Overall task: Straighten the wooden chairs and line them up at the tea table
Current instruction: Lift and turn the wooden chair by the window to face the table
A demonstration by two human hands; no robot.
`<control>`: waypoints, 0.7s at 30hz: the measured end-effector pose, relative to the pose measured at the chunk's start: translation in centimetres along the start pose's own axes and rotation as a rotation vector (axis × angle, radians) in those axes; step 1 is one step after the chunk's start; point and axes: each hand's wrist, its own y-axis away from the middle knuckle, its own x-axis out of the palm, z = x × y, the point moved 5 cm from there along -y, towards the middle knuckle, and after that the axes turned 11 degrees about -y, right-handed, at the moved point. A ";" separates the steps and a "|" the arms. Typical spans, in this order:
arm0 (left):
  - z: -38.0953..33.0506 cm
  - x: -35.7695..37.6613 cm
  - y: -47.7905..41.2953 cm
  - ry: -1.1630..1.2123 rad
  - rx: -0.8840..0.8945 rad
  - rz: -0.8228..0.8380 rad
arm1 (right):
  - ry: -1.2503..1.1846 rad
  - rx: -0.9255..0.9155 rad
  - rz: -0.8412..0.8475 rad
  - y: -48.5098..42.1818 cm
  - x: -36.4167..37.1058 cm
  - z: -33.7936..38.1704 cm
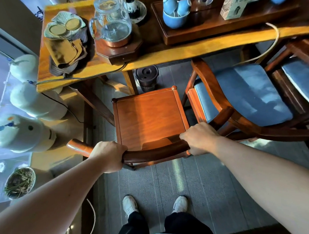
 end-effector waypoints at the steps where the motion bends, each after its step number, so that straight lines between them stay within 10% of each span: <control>1: 0.1 0.0 0.0 0.001 -0.005 0.008 | -0.012 0.001 0.001 -0.1 -0.1 0.0; 21: 1.0 0.5 1.1 -0.025 0.048 -0.025 | -0.021 -0.017 0.005 -0.2 0.8 1.4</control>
